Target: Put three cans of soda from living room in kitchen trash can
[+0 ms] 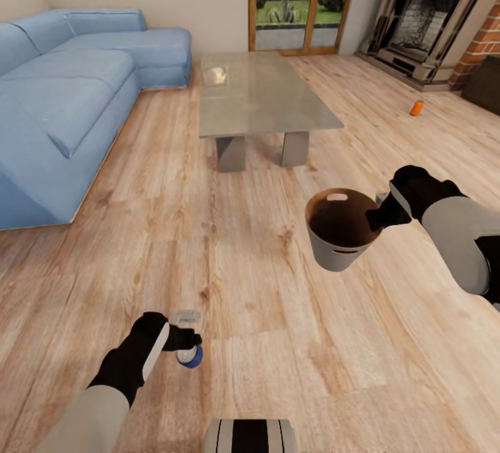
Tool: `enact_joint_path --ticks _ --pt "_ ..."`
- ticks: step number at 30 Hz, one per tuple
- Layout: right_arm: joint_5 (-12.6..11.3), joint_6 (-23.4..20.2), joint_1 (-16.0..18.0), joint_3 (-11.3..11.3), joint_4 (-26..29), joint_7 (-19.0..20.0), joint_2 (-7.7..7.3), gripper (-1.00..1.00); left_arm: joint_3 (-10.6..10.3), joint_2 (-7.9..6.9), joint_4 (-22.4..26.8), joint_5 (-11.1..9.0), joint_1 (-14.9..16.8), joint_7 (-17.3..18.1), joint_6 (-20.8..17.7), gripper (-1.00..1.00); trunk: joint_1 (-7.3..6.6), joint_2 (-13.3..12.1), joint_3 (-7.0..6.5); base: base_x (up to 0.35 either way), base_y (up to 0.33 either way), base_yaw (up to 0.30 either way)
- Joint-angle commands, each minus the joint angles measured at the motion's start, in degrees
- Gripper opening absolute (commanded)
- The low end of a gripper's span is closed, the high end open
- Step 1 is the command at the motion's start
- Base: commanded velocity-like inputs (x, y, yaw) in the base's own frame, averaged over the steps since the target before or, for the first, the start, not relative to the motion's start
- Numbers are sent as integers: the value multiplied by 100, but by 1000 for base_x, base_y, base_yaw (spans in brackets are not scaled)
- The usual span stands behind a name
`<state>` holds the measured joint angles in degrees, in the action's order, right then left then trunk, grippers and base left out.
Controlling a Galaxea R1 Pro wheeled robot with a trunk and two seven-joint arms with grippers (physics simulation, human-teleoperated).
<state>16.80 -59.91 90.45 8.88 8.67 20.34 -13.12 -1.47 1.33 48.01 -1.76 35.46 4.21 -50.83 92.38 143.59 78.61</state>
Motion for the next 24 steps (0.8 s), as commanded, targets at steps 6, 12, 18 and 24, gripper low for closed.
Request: enact_joint_path --ticks 6,12,18,24 --pt "-81 -9 -1 -53 3 5 3 -100 12 -1 61 -7 -3 3 -34 100 -1 1 52 99 0 0" --pt "-76 -9 -1 -53 3 5 4 -100 9 -3 74 -8 -4 2 -40 100 -1 1 105 129 0 0" --pt "-72 -9 -1 -51 3 5 3 -100 16 -1 105 -9 -4 8 -55 100 -1 1 158 172 0 0" --pt "-72 -9 -1 -47 3 5 3 -100 16 -7 115 -9 -4 9 -53 100 -1 1 211 136 0 0"
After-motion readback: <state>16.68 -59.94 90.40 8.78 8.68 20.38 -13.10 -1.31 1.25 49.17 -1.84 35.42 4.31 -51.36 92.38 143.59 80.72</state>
